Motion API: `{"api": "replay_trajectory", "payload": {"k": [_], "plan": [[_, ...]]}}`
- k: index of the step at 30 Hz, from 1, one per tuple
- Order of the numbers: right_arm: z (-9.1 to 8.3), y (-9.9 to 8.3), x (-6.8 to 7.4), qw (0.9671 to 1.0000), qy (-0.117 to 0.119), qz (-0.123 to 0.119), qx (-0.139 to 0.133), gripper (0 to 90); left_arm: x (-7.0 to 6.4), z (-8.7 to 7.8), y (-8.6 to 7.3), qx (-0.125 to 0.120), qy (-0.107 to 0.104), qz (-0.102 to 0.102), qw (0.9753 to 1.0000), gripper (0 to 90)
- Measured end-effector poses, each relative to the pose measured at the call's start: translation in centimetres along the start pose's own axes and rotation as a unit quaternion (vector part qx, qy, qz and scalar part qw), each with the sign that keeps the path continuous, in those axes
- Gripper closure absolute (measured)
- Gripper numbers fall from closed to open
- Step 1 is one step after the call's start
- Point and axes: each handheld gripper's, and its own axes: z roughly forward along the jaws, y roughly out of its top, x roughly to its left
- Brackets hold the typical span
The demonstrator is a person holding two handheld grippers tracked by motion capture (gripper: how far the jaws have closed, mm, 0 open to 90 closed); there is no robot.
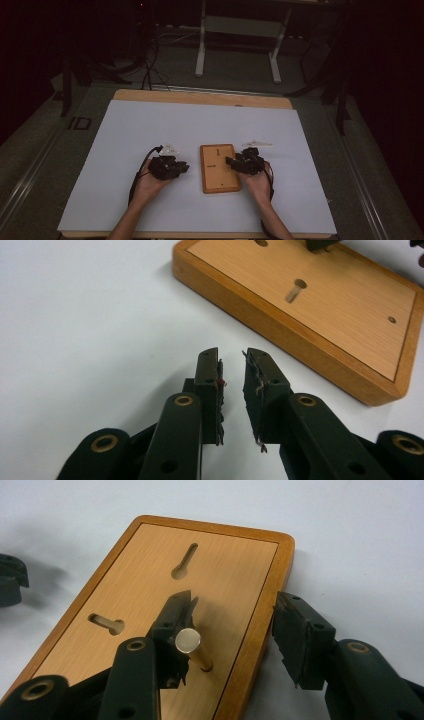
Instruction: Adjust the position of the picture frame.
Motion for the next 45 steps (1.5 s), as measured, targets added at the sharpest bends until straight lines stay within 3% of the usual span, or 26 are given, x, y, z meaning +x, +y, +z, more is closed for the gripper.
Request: {"api": "replay_trajectory", "payload": {"k": [3,6,12,18,24,27,29,31,37,41,43,45], "plan": [[0.1,0.0,0.1,1.0000,-0.003,0.004,-0.002,49.7,0.2,-0.1,0.0,-0.003,0.004,-0.003,1.0000,76.9],[0.3,0.1,-0.1,0.9997,0.001,0.024,-0.004,48.6,0.3,-0.2,0.0,-0.004,0.008,-0.004,1.0000,76.5],[0.4,0.2,-0.2,0.9998,0.002,0.017,-0.002,49.3,0.3,-0.2,0.1,-0.007,0.016,-0.001,0.9998,75.7],[0.7,0.5,0.3,0.9990,0.027,-0.034,0.005,53.7,0.4,-0.3,0.3,-0.012,0.026,0.000,0.9996,75.2],[1.1,0.7,1.5,0.9949,0.049,-0.088,0.008,59.3,0.7,-0.7,0.3,-0.020,0.039,-0.006,0.9990,74.5],[1.3,0.8,2.2,0.9906,0.062,-0.122,0.009,62.5,0.9,-0.8,0.2,-0.022,0.043,-0.010,0.9988,74.1],[1.5,0.9,2.9,0.9856,0.074,-0.151,0.015,64.4,0.9,-0.8,0.2,-0.023,0.048,-0.013,0.9985,74.1],[1.4,1.0,3.4,0.9829,0.069,-0.169,0.024,65.1,1.0,-0.6,0.3,-0.020,0.050,-0.012,0.9985,74.1],[-1.6,0.4,3.4,0.9812,0.074,-0.178,0.006,60.1,1.5,0.2,0.3,-0.013,0.055,-0.019,0.9982,78.6],[-3.3,-0.6,3.0,0.9796,0.077,-0.185,0.013,77.9,1.5,1.0,0.2,-0.002,0.050,-0.015,0.9986,81.9],[-4.0,-1.3,2.8,0.9797,0.066,-0.189,0.010,88.4,1.4,1.1,0.3,0.002,0.046,-0.010,0.9989,84.1],[-4.6,-2.1,2.5,0.9803,0.063,-0.187,0.013,90.0,1.3,1.2,0.3,0.005,0.042,-0.007,0.9991,85.7]]}}
